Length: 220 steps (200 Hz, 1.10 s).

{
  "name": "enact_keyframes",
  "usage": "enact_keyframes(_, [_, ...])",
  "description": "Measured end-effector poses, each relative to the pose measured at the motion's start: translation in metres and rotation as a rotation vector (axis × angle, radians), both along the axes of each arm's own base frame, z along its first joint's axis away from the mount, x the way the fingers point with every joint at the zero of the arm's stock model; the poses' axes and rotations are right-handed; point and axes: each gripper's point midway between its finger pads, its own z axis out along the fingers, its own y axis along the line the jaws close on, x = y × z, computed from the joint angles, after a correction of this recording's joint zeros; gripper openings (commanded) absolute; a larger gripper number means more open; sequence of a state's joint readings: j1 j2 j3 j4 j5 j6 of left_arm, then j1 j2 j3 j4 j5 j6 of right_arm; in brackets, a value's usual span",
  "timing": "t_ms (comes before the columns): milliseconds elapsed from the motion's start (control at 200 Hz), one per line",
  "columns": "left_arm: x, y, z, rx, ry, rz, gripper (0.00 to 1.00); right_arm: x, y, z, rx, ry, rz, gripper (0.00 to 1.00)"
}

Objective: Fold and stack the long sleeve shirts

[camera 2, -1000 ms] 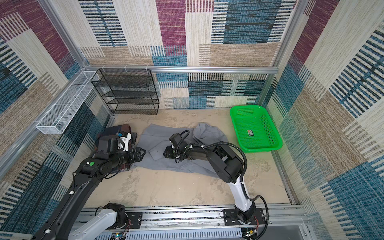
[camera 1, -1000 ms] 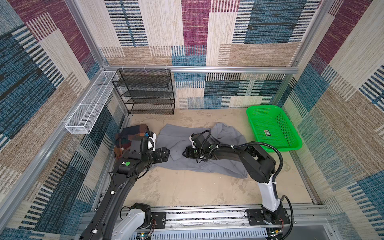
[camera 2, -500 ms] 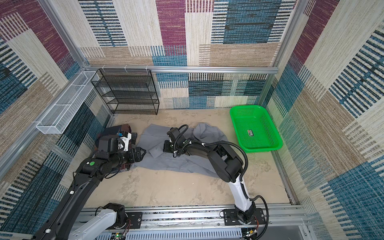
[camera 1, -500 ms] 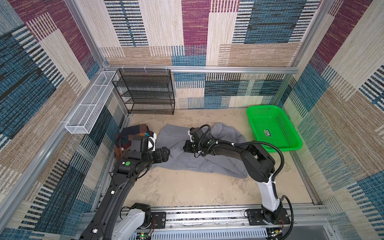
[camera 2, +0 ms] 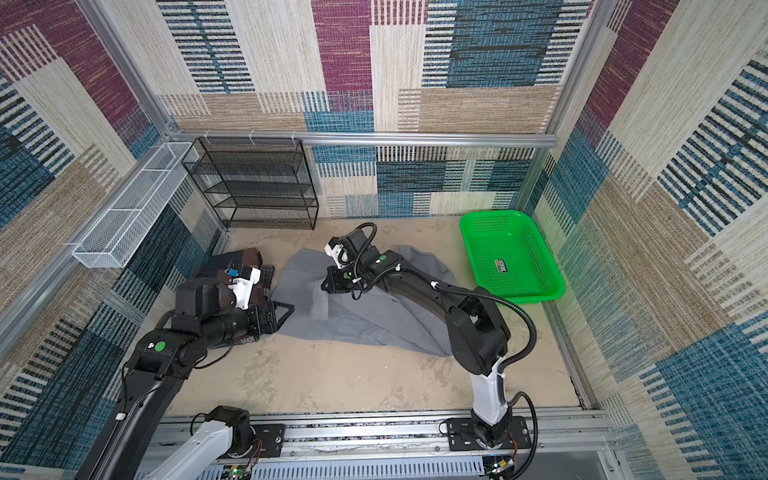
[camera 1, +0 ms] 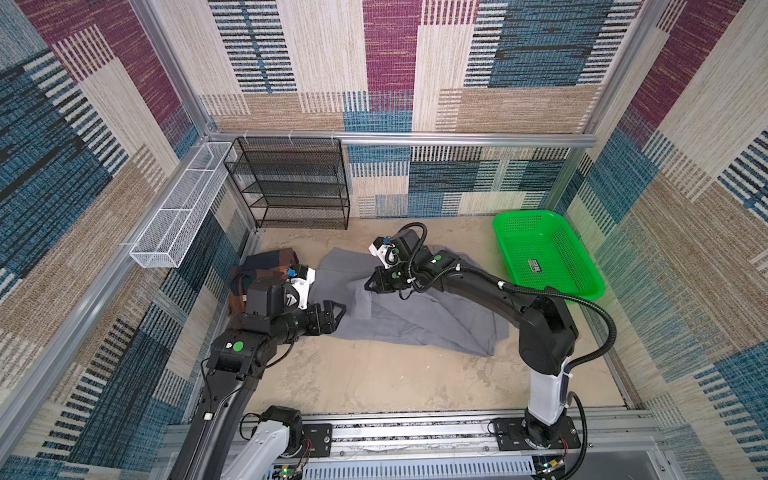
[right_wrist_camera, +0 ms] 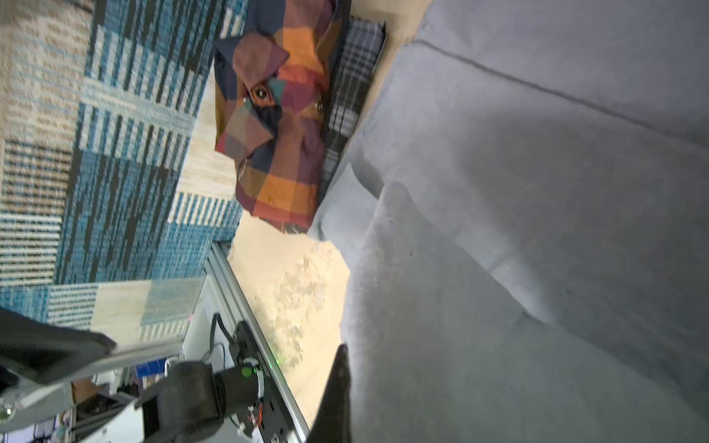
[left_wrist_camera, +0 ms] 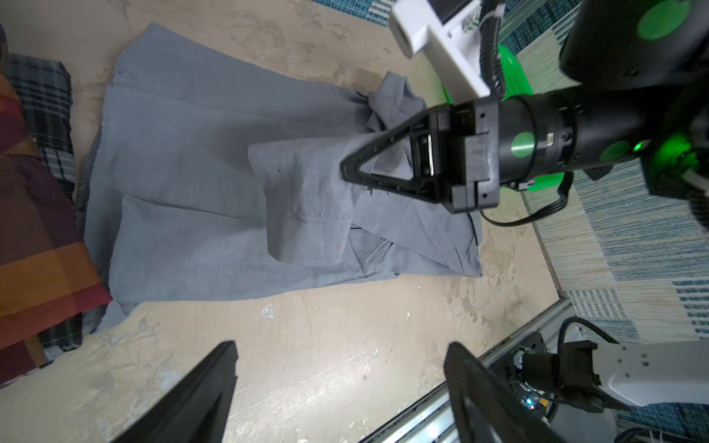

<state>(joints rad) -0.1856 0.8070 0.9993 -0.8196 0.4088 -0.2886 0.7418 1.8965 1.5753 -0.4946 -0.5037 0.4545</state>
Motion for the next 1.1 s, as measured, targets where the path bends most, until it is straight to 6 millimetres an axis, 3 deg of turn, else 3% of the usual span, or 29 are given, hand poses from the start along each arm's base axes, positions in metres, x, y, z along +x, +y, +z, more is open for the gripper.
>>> enact_keyframes(135, [-0.009, -0.006, 0.002, -0.028, 0.035, -0.032, 0.88, -0.019, -0.014, -0.024, -0.058, 0.063, 0.069, 0.01])
enact_keyframes(255, [-0.014, -0.016, -0.006, -0.081, 0.127, -0.07, 0.87, -0.009, -0.001, -0.042, -0.071, 0.092, 0.12, 0.14])
enact_keyframes(321, [-0.016, -0.021, -0.012, -0.11, 0.177, -0.08, 0.87, 0.001, 0.01, -0.049, -0.071, 0.1, 0.13, 0.43])
enact_keyframes(401, [-0.02, -0.024, -0.016, -0.143, 0.223, -0.077, 0.87, 0.011, 0.023, -0.053, -0.056, 0.111, 0.143, 0.5])
enact_keyframes(461, [-0.022, -0.026, -0.024, -0.152, 0.26, -0.083, 0.87, 0.018, 0.033, -0.051, -0.026, 0.109, 0.154, 0.64])
enact_keyframes(481, [-0.022, -0.027, -0.027, -0.157, 0.277, -0.081, 0.87, 0.02, 0.036, -0.049, -0.019, 0.113, 0.149, 0.73])
enact_keyframes(496, [-0.023, -0.027, -0.03, -0.159, 0.293, -0.079, 0.87, 0.021, 0.037, -0.048, -0.015, 0.115, 0.147, 0.95])
enact_keyframes(511, [-0.023, -0.028, -0.032, -0.161, 0.302, -0.079, 0.87, 0.021, 0.037, -0.048, -0.013, 0.117, 0.146, 1.0])
enact_keyframes(616, [-0.024, -0.033, -0.056, -0.169, 0.409, -0.091, 0.86, 0.028, 0.038, -0.038, 0.005, 0.105, 0.133, 1.0])
enact_keyframes(751, [-0.026, -0.04, -0.07, -0.163, 0.487, -0.113, 0.86, 0.043, 0.027, -0.024, 0.0, 0.061, 0.083, 1.0])
enact_keyframes(1102, [-0.041, -0.079, -0.111, 0.061, 0.603, -0.258, 0.87, 0.06, -0.048, 0.056, -0.007, -0.14, -0.12, 1.0])
